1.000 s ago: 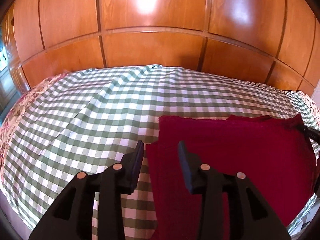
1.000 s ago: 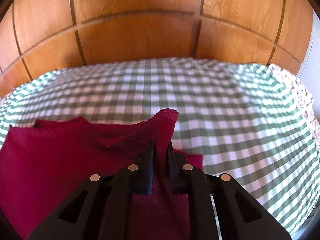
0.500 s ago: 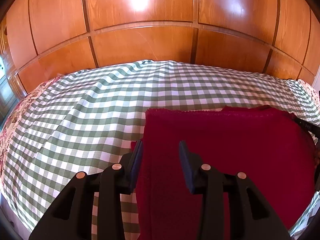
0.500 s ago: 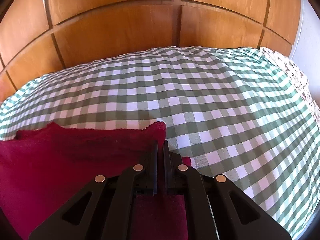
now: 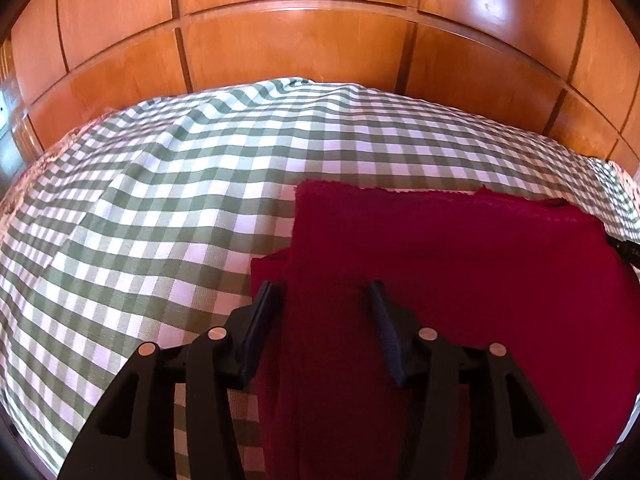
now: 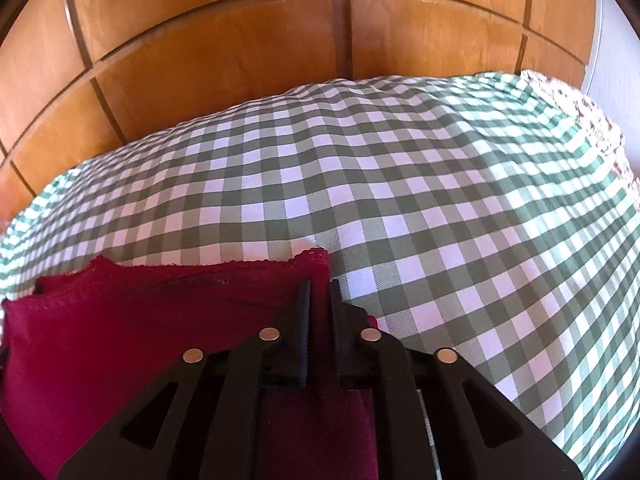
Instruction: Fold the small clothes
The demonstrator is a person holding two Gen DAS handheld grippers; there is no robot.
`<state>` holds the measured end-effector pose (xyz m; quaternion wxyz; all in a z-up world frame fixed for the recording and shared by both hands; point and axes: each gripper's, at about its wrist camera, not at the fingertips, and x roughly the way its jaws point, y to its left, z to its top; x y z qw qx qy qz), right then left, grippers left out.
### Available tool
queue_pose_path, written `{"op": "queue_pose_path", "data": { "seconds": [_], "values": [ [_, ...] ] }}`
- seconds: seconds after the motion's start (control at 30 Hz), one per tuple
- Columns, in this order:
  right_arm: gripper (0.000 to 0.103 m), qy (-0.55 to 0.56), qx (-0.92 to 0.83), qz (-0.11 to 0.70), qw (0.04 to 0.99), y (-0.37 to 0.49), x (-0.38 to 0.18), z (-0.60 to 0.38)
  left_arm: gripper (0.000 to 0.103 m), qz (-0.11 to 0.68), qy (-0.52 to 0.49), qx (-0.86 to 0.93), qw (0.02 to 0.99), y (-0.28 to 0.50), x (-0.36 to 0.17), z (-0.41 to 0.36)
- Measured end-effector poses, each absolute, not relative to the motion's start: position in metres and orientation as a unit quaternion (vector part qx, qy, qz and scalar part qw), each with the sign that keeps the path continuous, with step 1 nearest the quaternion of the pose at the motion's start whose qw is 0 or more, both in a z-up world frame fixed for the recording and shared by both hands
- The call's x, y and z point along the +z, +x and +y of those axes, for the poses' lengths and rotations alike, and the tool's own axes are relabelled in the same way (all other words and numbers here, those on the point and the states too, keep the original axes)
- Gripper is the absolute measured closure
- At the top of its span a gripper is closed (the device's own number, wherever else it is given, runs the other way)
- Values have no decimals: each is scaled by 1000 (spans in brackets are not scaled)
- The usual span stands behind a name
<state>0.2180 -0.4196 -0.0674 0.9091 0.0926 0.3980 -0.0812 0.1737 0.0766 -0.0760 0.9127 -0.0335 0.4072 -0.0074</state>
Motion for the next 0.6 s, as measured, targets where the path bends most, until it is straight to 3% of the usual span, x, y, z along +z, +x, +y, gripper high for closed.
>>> {"op": "queue_pose_path", "data": {
  "seconds": [0.03, 0.07, 0.1, 0.13, 0.5, 0.6],
  "values": [
    [71, 105, -73, 398, 909, 216, -64, -424, 54, 407, -34, -7, 913, 173, -75, 76],
    [45, 122, -62, 397, 908, 212, -60, -428, 54, 405, -34, -6, 914, 171, -74, 77],
    [30, 133, -58, 391, 909, 203, -54, -433, 54, 401, -34, -5, 915, 167, -71, 78],
    [23, 136, -56, 381, 913, 195, -49, -436, 54, 398, -33, -3, 917, 163, -68, 80],
    [24, 229, 105, 422, 871, 103, -83, -449, 55, 359, -76, -114, 923, 94, -47, 70],
    [38, 239, 132, 423, 864, 86, -88, -437, 55, 373, -75, -142, 914, 85, -53, 52]
  ]
}}
